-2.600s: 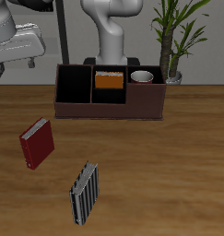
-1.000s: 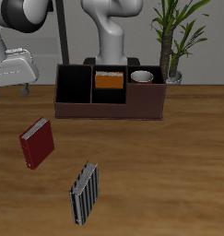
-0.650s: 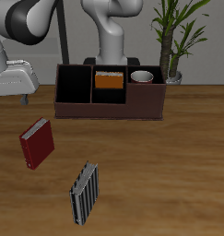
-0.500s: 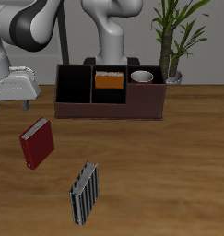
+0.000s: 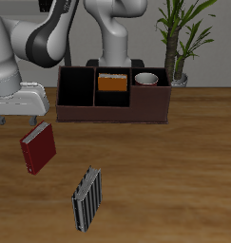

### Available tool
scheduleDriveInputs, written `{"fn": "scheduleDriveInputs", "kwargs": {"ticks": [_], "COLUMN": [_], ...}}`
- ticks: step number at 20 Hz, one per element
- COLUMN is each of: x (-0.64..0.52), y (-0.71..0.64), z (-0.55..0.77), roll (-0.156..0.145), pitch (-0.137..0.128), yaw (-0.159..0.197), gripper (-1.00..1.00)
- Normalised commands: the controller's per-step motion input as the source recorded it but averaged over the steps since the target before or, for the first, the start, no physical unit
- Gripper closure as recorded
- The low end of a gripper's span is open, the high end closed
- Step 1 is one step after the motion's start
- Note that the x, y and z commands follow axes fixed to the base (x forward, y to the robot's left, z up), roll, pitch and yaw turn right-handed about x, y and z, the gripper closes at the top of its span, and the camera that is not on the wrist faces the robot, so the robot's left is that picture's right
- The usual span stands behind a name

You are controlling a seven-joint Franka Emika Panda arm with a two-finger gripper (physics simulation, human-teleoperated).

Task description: Place the red mug into the back desk caddy's right compartment and place the orange book into the back desk caddy's back compartment and place the red book into the back desk caddy's front compartment

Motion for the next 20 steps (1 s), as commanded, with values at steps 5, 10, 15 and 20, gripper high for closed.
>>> {"fn": "scheduleDriveInputs", "kwargs": {"ticks": [5,10,15,20], "x": [0.03,0.02,0.03,-0.05], "y": [-0.07,0.03,0.06,0.01], "z": [-0.15,-0.15,-0.18,-0.14], "roll": [-0.017,-0.026,-0.029,-0.048], "pitch": [0.003,0.0,-0.007,-0.013], "yaw": [-0.018,0.008,0.003,-0.035], "gripper": [-1.0,-1.0,-1.0,-1.0]}}
